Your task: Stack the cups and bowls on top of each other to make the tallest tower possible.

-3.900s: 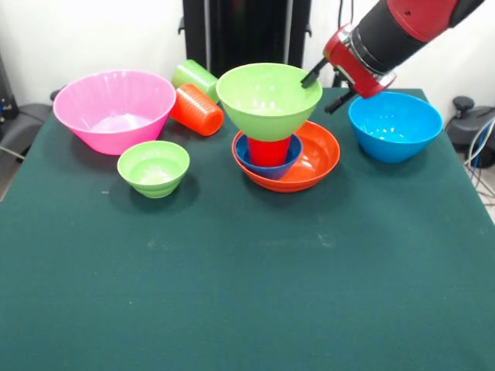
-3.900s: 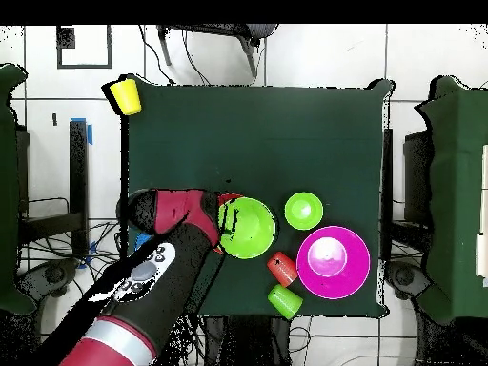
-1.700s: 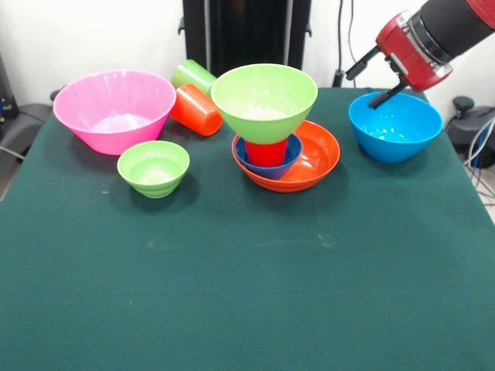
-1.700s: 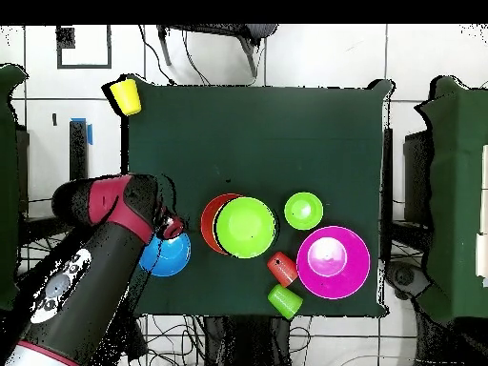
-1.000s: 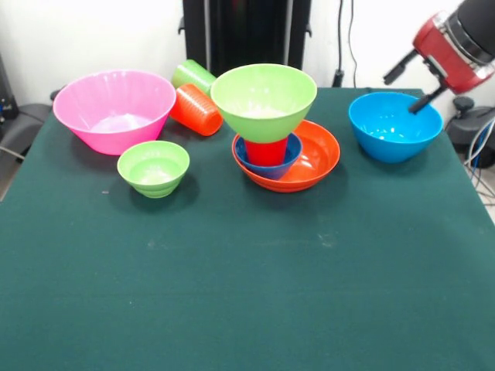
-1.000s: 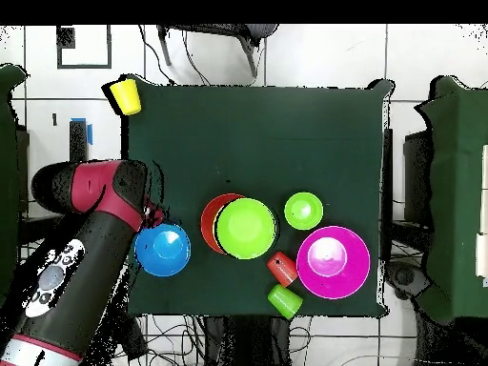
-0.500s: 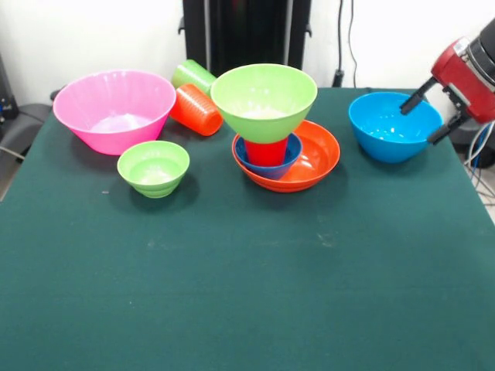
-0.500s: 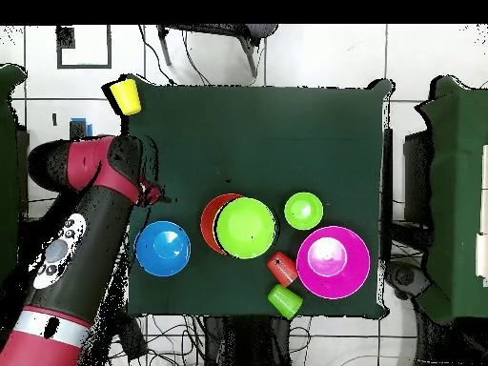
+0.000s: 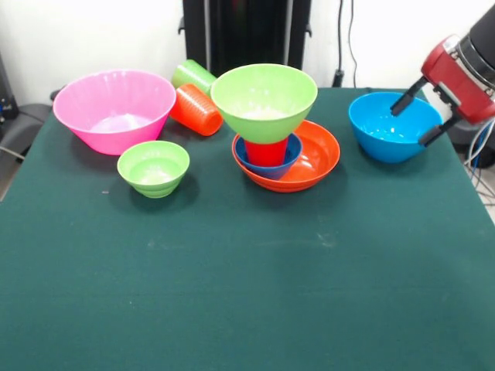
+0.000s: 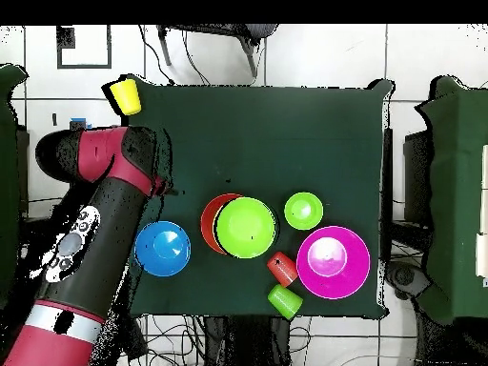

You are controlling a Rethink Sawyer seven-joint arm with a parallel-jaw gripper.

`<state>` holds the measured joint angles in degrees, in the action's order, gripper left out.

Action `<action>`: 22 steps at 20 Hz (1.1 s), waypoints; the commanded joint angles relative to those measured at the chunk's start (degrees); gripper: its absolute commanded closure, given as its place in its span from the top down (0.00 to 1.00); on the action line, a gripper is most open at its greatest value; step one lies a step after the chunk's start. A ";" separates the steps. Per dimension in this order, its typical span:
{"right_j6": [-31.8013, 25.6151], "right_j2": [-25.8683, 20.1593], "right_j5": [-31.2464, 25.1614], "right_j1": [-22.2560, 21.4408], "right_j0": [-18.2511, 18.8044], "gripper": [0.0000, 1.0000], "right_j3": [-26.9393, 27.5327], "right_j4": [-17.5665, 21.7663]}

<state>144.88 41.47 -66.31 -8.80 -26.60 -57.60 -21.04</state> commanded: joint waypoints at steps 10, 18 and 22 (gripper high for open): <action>-9.69 -8.70 5.25 -6.28 9.31 1.00 1.05 5.04; -20.01 -11.45 3.01 -7.54 16.04 1.00 5.11 8.64; -26.30 -13.47 1.32 -9.18 20.57 1.00 5.90 11.08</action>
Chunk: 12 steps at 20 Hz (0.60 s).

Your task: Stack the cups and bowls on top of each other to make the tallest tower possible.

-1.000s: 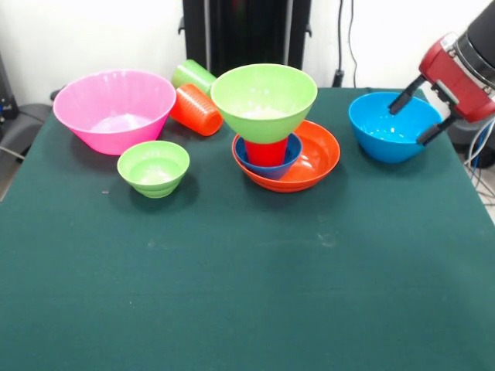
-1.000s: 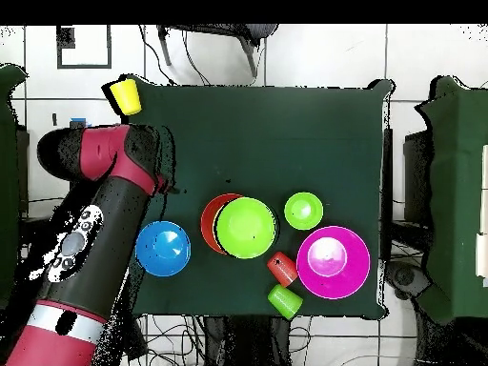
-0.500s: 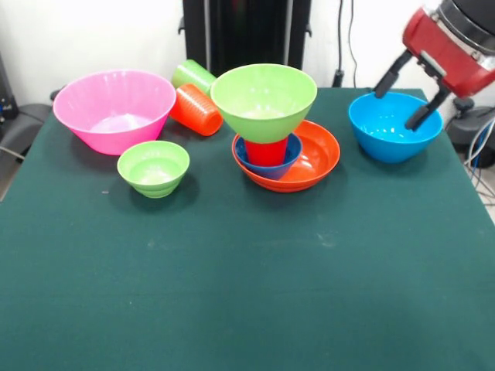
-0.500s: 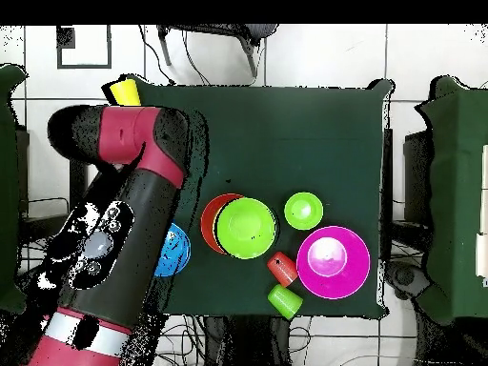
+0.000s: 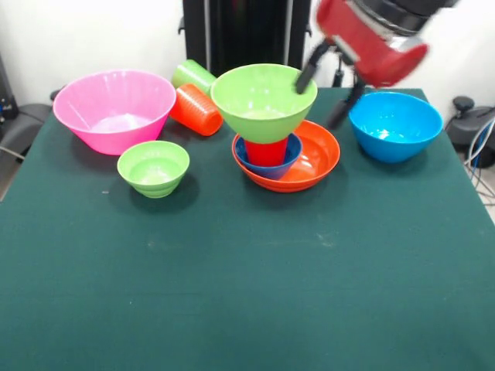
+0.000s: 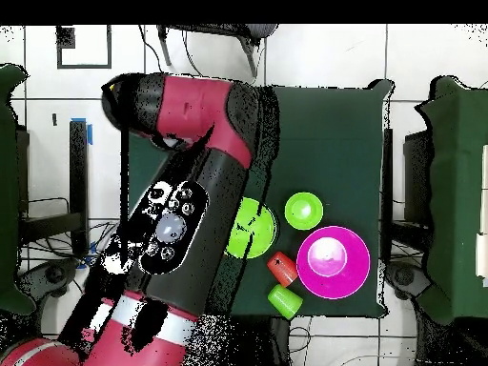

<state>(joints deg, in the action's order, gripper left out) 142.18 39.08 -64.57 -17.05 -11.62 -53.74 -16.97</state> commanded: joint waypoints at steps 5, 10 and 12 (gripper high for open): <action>-31.75 -13.50 -0.53 -2.64 12.04 1.00 1.30 10.82; -37.61 -15.22 1.43 -5.01 16.86 1.00 -1.74 13.76; -39.80 -15.72 2.05 -5.87 19.27 1.00 -2.96 14.67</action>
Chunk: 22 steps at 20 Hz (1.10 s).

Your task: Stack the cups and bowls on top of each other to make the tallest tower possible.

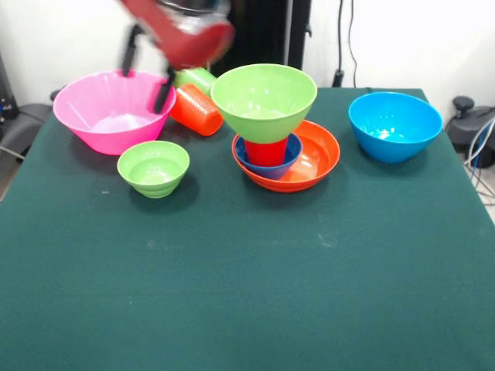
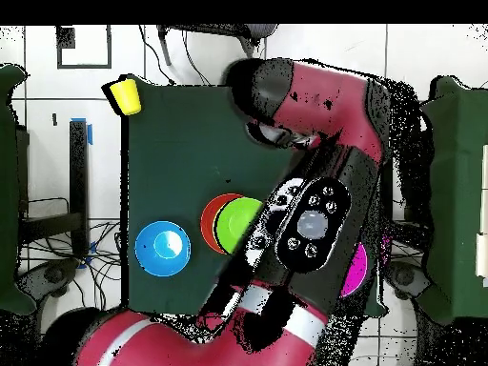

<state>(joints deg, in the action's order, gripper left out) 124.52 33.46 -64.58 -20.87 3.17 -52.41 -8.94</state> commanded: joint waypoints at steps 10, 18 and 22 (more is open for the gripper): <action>-27.51 -9.82 1.91 -4.88 10.77 1.00 -9.93 12.04; -22.57 -12.21 7.05 -9.68 13.12 1.00 -25.29 11.62; -20.10 -13.45 5.82 -10.43 13.35 1.00 -28.92 9.93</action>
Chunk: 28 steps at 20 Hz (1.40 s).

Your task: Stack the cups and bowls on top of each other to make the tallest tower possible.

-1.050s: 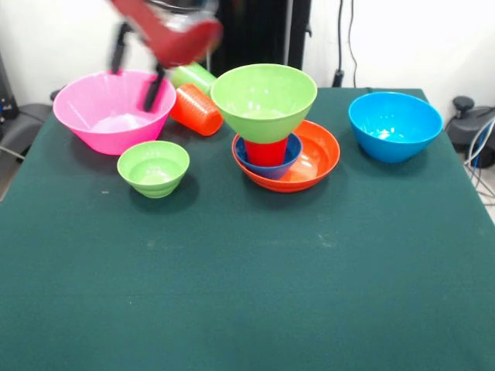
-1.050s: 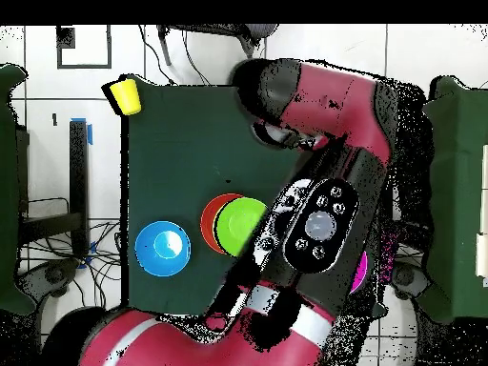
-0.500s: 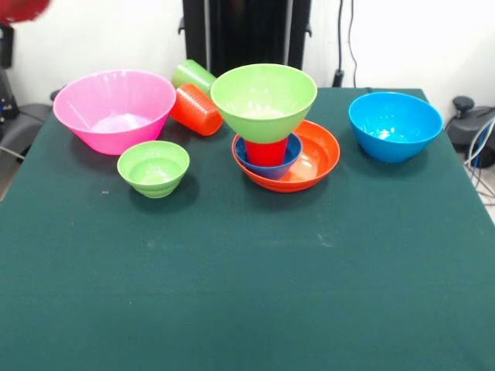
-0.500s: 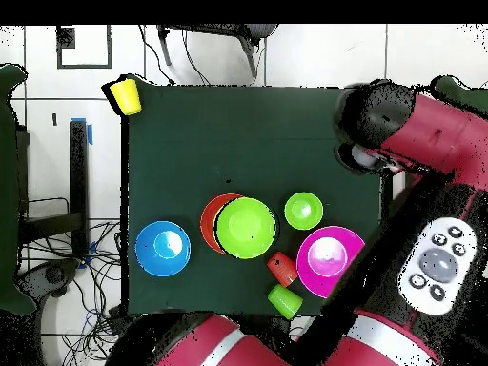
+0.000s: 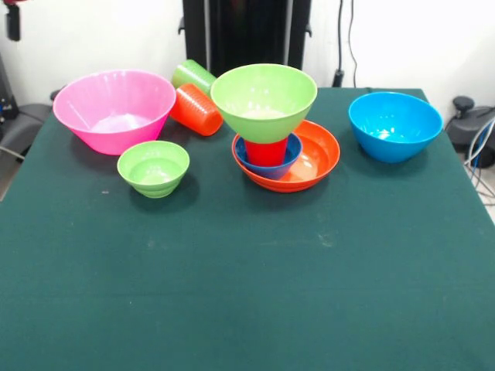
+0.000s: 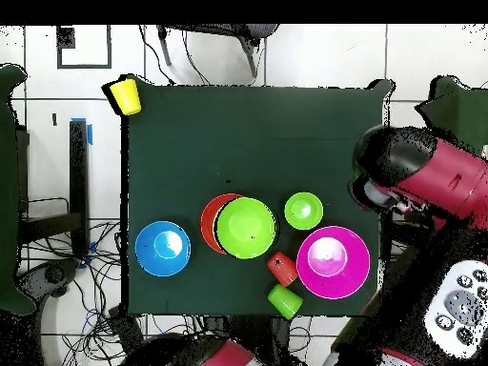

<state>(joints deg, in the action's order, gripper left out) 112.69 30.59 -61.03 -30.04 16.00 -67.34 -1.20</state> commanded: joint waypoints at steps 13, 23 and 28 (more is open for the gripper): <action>-1.19 -17.37 9.82 -1.62 2.28 1.00 -23.39 -2.36; 1.72 -23.63 25.04 -1.58 5.79 1.00 -30.47 -6.39; 3.65 -23.15 23.97 -1.40 4.72 1.00 -30.15 -5.58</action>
<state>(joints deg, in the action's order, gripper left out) 112.69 15.63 -37.66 -32.78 21.32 -93.84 -6.08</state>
